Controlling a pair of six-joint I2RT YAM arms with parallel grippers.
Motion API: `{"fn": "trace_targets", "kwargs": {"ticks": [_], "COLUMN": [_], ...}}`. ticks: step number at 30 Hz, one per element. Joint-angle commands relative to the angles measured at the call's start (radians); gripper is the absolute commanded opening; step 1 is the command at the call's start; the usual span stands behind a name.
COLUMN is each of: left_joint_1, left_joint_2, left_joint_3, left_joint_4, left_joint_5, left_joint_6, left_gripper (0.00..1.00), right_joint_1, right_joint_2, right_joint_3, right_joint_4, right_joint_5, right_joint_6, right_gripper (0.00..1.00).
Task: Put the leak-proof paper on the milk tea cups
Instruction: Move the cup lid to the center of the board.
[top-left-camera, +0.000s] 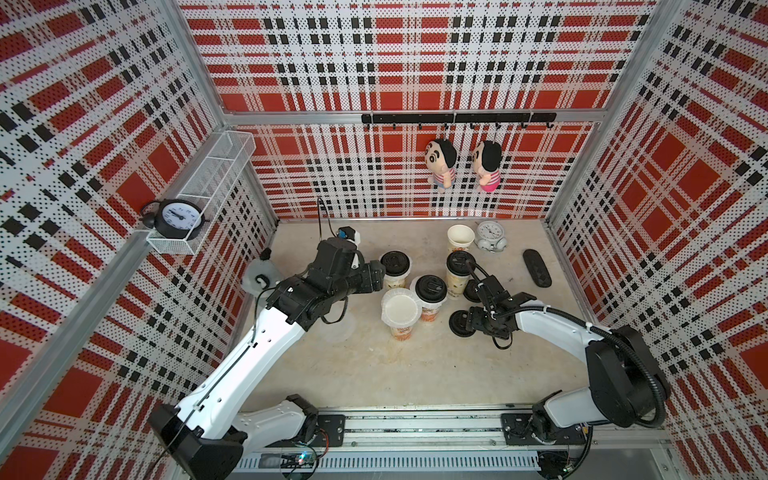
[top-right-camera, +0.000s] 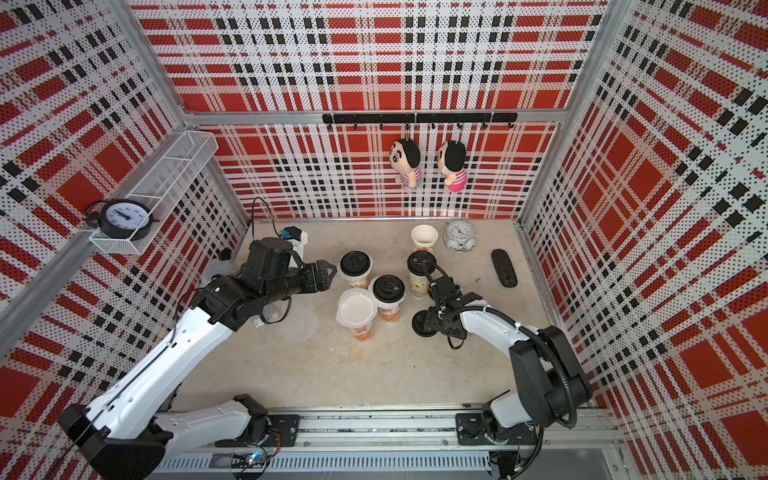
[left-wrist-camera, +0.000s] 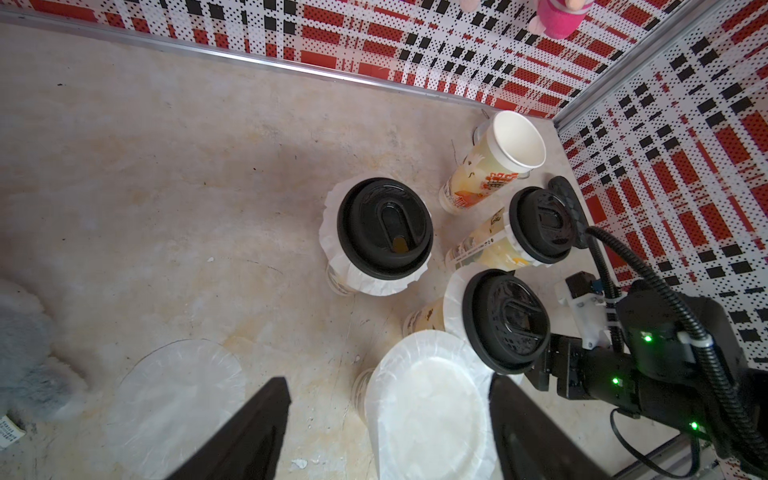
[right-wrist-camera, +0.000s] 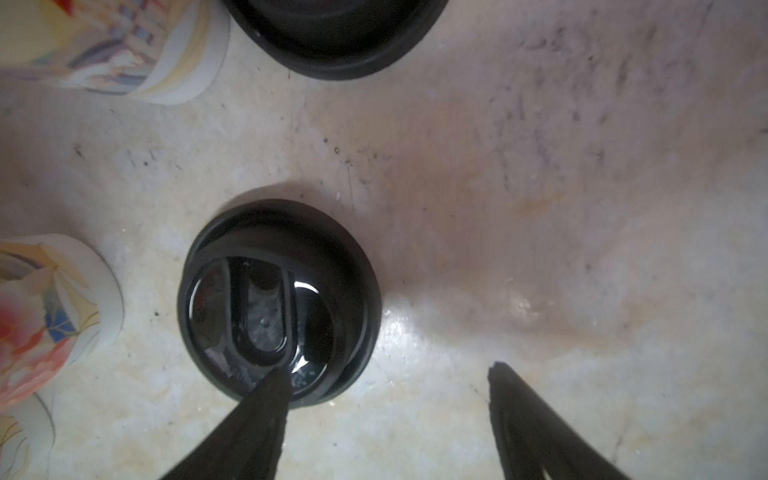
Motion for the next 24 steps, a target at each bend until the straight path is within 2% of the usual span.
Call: {"fn": "trace_targets", "kwargs": {"ticks": [1,8,16,24], "left_joint_1": [0.008,0.01,0.011,0.01], "left_joint_2": [-0.016,-0.015,-0.018,-0.023], "left_joint_3": [-0.006,-0.008,-0.009,-0.027], "left_joint_4": [0.02,0.017,0.017,0.017], "left_joint_5": [0.009,0.017,0.028,0.03], "left_joint_6": [0.021,0.025,0.027,0.033], "left_gripper": [0.79,0.78,0.78,0.77], "right_joint_1": [0.017,0.024,0.03,0.029], "right_joint_2": [0.032,0.058,-0.022,-0.056], "right_joint_3": [0.029,0.04,0.039,-0.011], "right_joint_4": [0.026,0.036,0.017,0.112], "right_joint_5": [0.039,0.057,0.06,0.059], "right_joint_6": [0.032,0.049,0.074,0.163], "right_gripper": [0.78,0.77,0.77,0.78]}}
